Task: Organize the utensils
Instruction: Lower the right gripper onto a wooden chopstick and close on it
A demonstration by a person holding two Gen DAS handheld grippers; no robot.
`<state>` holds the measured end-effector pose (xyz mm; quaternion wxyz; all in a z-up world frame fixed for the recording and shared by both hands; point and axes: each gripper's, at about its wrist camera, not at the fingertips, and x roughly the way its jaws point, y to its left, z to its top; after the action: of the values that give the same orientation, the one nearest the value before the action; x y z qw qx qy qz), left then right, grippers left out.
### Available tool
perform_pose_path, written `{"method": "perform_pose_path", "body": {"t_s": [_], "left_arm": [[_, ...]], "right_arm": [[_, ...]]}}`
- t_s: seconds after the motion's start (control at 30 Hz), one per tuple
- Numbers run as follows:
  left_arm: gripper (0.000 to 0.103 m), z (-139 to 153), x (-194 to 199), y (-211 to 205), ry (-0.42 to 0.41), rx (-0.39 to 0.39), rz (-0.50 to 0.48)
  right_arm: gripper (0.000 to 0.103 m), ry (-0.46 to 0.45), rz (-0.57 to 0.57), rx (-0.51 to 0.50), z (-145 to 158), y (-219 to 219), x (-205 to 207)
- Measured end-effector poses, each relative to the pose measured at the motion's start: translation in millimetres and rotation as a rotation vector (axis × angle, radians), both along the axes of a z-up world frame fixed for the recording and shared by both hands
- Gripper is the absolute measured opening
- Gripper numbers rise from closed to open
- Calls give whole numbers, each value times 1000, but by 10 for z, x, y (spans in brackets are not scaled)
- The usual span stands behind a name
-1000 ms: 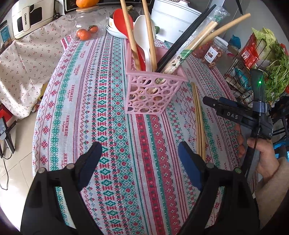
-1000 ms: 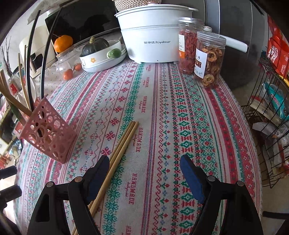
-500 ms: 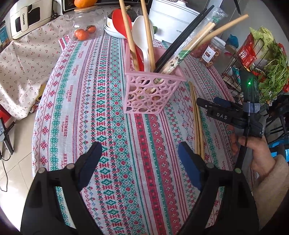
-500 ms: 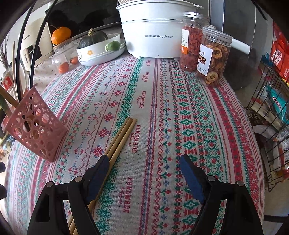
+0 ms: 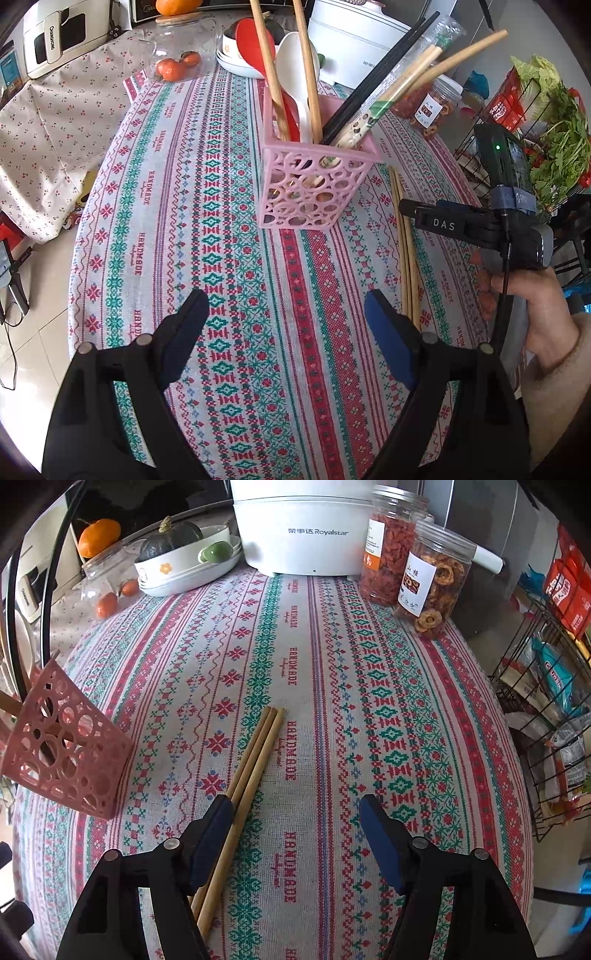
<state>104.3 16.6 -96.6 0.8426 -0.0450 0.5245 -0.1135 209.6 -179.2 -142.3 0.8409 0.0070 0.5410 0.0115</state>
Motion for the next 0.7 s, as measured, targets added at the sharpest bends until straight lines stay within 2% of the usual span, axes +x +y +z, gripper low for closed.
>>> {"method": "perform_pose_path", "body": {"t_s": [0.1, 0.13, 0.17, 0.3, 0.33, 0.37, 0.43, 0.53, 0.6, 0.7], "left_arm": [[86, 8, 0, 5, -2, -8, 0], [86, 6, -1, 5, -3, -8, -4], [86, 5, -3, -2, -2, -7, -7], [86, 4, -23, -20, -3, -12, -22], [86, 8, -31, -28, -6, -13, -28], [86, 13, -42, -42, -11, -13, -38], [86, 32, -65, -81, -16, -12, -58], [86, 90, -105, -193, -29, -27, -86], [86, 127, -160, -312, -51, -26, -113], [85, 125, -253, -564, -83, 17, -175]], "right_arm": [[60, 6, -7, -1, 5, 1, 6], [51, 19, -6, -23, -11, 14, 13], [46, 19, 1, -34, -24, 31, 20], [43, 38, 5, -29, -27, 11, 54], [38, 35, 14, -32, -25, 20, 55], [27, 34, 26, -30, -22, 34, 59], [12, 47, 44, -31, -18, 64, 61], [6, 70, 35, 15, -12, -23, 30], [6, 76, 10, 49, 15, -176, -9], [6, 70, -24, 95, 125, -450, -114]]}}
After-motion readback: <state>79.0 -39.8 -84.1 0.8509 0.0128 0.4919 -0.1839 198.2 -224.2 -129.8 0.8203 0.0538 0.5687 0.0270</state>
